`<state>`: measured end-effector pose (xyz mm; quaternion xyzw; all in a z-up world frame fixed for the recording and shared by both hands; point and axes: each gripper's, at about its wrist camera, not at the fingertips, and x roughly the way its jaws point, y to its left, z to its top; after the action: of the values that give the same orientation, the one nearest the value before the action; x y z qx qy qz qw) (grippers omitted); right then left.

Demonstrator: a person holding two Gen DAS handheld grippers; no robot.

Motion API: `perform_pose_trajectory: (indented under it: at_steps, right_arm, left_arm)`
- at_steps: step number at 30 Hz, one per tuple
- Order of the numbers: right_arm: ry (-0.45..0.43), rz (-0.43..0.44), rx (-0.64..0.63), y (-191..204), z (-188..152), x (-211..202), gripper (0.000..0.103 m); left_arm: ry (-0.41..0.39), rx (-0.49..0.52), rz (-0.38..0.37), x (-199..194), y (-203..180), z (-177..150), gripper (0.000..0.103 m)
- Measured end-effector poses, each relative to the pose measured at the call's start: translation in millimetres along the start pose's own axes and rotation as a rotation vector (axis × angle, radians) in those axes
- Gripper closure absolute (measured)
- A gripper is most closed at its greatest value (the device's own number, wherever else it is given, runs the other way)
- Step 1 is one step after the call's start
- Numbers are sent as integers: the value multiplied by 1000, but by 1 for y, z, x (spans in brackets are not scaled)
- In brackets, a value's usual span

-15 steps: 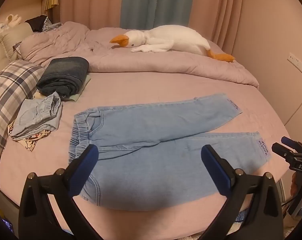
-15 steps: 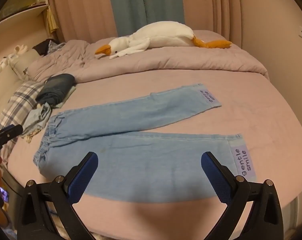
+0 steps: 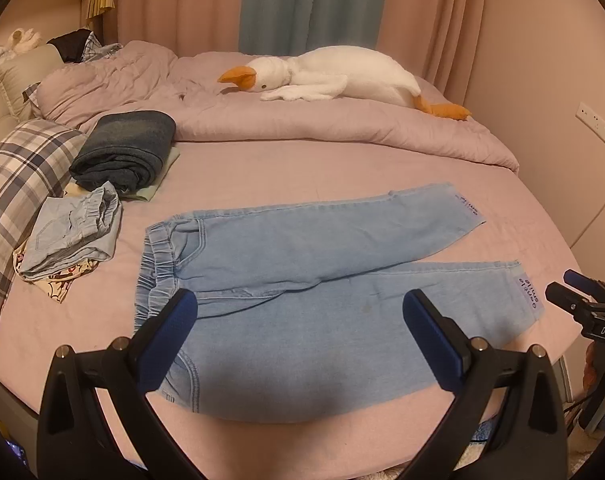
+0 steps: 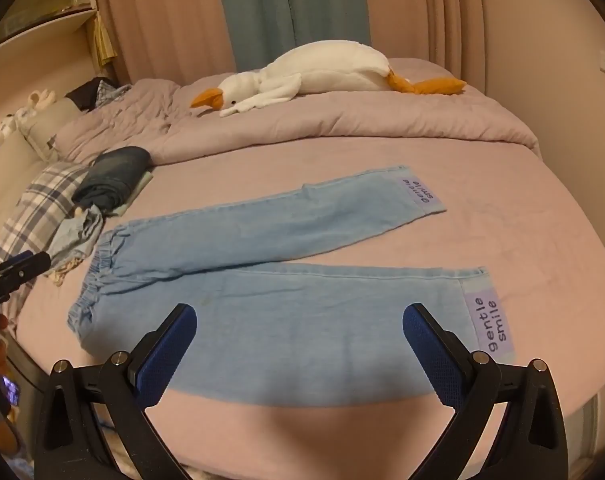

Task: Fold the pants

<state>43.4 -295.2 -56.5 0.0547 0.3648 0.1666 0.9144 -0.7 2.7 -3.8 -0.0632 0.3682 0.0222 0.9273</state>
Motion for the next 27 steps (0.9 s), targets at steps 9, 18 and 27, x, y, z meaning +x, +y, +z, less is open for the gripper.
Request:
perform_pose_trajectory:
  at_steps: [9, 18, 27]
  right_arm:
    - [4, 1, -2, 1, 0, 1, 1]
    - [7, 5, -2, 1, 0, 3, 1]
    - [7, 6, -3, 1, 0, 3, 1]
  left_arm:
    - [0, -2, -1, 7, -1, -3, 0]
    - [-1, 2, 0, 7, 0, -3, 0]
    - [4, 4, 0, 8, 2, -6, 0]
